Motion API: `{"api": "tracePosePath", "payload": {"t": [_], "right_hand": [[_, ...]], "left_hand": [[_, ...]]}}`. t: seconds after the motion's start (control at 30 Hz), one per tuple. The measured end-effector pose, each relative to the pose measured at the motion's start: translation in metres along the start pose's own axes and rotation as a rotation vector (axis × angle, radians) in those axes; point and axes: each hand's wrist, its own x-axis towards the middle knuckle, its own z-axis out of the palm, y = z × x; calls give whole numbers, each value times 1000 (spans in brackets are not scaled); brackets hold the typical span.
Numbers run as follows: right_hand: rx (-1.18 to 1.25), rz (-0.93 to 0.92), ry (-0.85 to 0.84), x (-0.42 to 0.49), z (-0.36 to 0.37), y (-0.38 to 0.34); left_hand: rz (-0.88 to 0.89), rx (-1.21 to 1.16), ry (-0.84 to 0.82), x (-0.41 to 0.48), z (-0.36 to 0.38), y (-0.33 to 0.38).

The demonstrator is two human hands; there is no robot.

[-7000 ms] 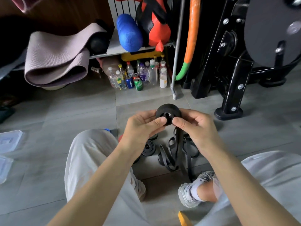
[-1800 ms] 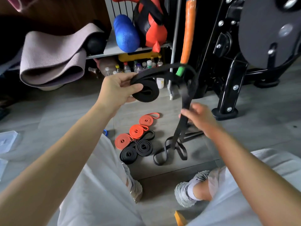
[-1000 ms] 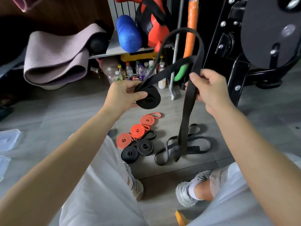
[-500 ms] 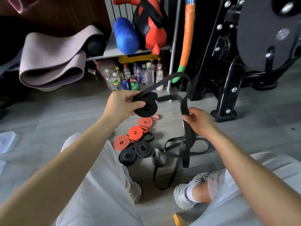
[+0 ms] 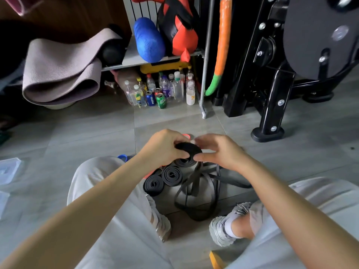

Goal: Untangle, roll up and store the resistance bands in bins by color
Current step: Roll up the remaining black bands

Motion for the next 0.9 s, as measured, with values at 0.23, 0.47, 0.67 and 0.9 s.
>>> {"api": "tracePosePath", "payload": {"t": [0.23,0.47,0.67,0.9], "right_hand": [[-28,-60,16,-12,13,16],[214,-138,139,-19,17,19],[190,-118,113,-22,16,18],[-382,-87,78,-29,12,7]], "left_hand": [[17,-72,-16,-10,-7,-5],[-170,-782,8,-25,-1,-14],[-256,-1015,-20,-31,20,-21],[85,191,68,-27,26,-12]]}}
